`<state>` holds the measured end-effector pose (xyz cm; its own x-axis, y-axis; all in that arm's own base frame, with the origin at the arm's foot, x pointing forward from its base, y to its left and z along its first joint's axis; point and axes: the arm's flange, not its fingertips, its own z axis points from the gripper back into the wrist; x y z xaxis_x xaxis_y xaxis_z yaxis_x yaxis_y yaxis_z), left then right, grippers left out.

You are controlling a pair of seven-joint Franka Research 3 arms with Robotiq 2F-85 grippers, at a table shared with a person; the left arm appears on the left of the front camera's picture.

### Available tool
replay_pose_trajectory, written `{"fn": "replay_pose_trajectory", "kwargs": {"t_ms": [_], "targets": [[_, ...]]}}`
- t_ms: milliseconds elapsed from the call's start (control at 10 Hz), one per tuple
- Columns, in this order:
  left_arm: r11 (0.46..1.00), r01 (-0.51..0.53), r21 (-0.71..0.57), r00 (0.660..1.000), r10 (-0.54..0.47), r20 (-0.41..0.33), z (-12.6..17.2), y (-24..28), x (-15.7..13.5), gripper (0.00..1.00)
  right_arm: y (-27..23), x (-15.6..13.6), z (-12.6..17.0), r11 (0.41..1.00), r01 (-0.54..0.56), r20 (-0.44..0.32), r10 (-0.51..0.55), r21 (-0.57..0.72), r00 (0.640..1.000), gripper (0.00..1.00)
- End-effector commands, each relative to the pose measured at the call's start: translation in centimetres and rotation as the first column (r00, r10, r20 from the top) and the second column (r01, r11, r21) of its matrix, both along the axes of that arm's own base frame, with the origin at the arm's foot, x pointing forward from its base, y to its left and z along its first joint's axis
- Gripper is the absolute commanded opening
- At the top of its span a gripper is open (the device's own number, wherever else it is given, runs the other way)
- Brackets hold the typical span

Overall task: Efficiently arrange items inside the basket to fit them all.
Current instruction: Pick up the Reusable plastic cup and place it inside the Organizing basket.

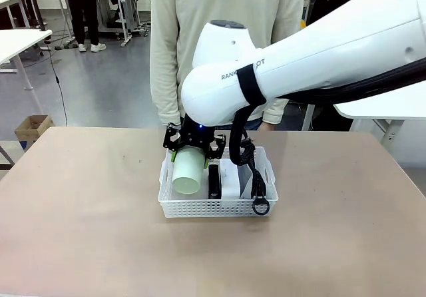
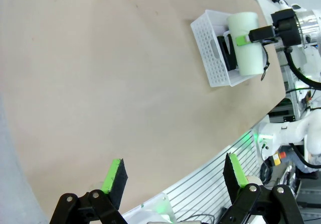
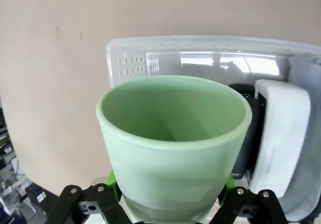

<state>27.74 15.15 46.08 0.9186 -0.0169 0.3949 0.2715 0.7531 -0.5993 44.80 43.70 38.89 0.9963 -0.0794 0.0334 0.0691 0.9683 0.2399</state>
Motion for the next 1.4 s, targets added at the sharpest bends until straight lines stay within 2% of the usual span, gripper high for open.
{"fn": "replay_pose_trajectory", "kwargs": {"t_ms": [0, 600, 1200, 1300], "targets": [[1.000, 0.019, 0.005, 1.000, -0.020, 0.009, -0.2, 0.4, -0.3, 1.00, 1.4, 0.8, -1.1, 1.000, -0.021, -0.010, 0.021, -0.020, 1.000, 0.86], [1.000, 0.019, 0.005, 1.000, -0.020, 0.009, -0.2, 0.4, -0.3, 1.00, 1.6, 0.8, -4.2, 0.994, -0.065, -0.072, 0.059, -0.090, 0.996, 0.86], [1.000, 0.019, 0.005, 1.000, -0.020, 0.009, -0.2, 0.4, -0.3, 1.00, 1.5, 1.3, -4.8, 0.995, -0.062, -0.067, 0.057, -0.078, 0.996, 0.86], [1.000, 0.019, 0.005, 1.000, -0.020, 0.009, -0.2, 0.4, -0.3, 1.00, 1.5, 1.3, -4.8, 0.996, -0.057, -0.066, 0.053, -0.074, 0.996, 1.00]]}}
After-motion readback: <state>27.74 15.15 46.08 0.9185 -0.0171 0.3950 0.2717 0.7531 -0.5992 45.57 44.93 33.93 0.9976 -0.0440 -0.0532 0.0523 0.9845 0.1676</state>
